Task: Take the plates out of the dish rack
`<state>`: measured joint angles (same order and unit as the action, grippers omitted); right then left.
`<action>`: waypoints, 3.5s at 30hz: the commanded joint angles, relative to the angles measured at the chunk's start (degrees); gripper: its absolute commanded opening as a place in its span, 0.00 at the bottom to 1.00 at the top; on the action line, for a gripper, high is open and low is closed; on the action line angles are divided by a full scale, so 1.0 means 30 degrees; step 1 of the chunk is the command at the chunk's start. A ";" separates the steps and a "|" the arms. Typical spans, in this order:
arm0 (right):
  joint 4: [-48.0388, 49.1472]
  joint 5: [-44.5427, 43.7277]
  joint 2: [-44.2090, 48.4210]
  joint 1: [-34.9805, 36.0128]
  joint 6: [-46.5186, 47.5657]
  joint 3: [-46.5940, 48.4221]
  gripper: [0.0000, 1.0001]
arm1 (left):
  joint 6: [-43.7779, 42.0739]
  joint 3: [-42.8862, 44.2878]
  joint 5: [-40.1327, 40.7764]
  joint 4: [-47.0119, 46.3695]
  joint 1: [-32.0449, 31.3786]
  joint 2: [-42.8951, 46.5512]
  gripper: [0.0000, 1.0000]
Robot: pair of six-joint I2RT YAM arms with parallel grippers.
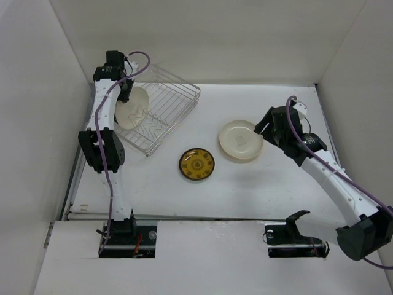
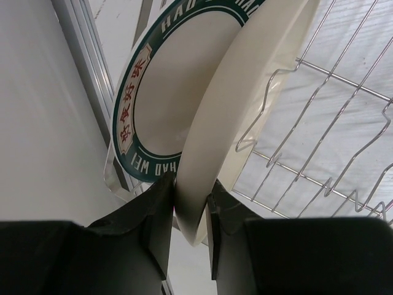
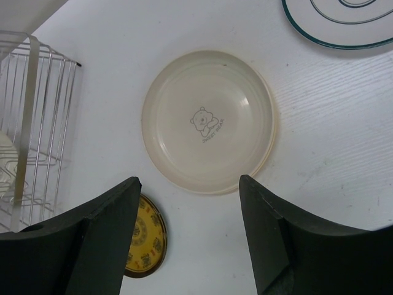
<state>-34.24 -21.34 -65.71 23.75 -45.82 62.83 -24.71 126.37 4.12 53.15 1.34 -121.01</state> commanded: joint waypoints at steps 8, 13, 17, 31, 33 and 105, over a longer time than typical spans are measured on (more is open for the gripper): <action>0.0544 0.0142 -0.0418 0.0551 0.0245 0.0708 0.71 | 0.0680 0.0769 -0.1051 0.0215 -0.0241 0.3716 0.00; 0.0544 0.0142 -0.0420 0.0901 0.0245 0.0884 0.71 | -0.0082 0.0593 -0.0204 0.0215 -0.0419 0.3921 0.00; 0.0544 0.0142 -0.0596 0.0903 0.0245 0.1059 0.71 | -0.0084 0.0183 0.0004 0.0012 -0.0419 0.3921 0.00; 0.1186 0.1399 -0.1006 0.1283 0.1238 0.1235 0.71 | 0.1232 0.0386 -0.4265 0.1471 -0.0595 0.4567 0.00; 0.2210 0.2159 -0.1006 0.1459 0.2175 0.1235 0.71 | 0.1410 0.0651 -0.6602 0.2526 -0.0827 0.4565 0.00; 0.3854 0.4417 -0.6278 -0.3814 -0.2450 -0.1724 0.17 | 0.3315 -0.2600 -0.3951 0.2969 -0.2675 0.7290 1.00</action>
<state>-26.39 -9.78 -84.07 12.69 -52.25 58.00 -14.33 119.11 -8.01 62.76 -6.55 -101.93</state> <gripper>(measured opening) 0.168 0.997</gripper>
